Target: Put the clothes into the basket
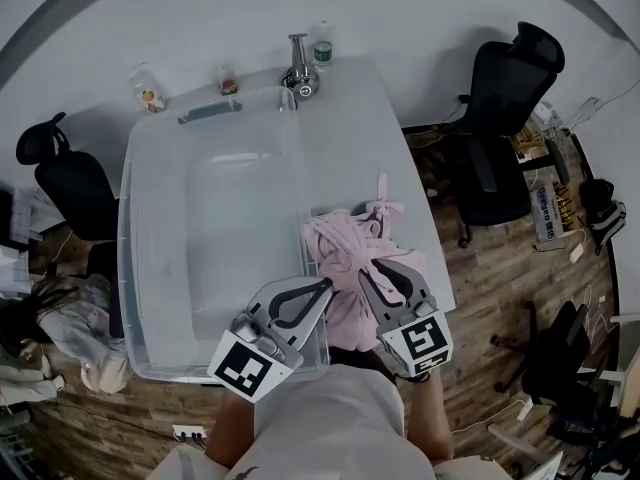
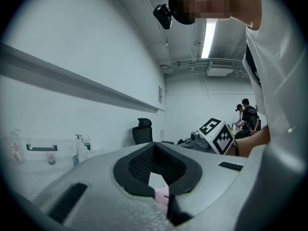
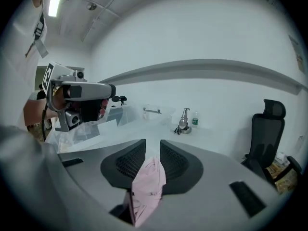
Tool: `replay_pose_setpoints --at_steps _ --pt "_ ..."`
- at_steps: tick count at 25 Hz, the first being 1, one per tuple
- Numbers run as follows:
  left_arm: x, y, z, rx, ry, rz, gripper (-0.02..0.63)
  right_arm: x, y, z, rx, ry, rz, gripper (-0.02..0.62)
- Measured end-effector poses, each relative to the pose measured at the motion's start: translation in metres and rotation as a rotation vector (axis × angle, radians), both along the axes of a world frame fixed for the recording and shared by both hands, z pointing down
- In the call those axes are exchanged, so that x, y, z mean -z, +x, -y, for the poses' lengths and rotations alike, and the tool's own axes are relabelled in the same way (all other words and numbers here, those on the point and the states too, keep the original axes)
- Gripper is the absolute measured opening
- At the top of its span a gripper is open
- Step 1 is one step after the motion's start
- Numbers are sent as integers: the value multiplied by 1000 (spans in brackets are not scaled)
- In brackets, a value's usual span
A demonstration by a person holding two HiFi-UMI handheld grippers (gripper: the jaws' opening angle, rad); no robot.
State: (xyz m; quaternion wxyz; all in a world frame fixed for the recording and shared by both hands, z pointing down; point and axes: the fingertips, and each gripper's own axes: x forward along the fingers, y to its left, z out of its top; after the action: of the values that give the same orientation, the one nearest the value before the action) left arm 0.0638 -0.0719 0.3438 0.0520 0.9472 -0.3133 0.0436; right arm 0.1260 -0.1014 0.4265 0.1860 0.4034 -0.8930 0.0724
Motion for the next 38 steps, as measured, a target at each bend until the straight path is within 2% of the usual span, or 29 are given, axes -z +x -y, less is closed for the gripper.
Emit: replay_pose_setpoints --at_steps 12,25,33,38 --pt "-17 18 15 -37 -26 35 6 -50 -2 10 53 -113 -98 187" --pt "-29 28 19 -77 -44 62 6 -94 -4 10 97 -214 -130 299" --pt "-31 29 20 -85 -48 69 6 -123 -4 13 72 -256 -140 448" --pt "-35 30 23 -92 -52 73 6 -140 -6 17 77 -293 -128 496"
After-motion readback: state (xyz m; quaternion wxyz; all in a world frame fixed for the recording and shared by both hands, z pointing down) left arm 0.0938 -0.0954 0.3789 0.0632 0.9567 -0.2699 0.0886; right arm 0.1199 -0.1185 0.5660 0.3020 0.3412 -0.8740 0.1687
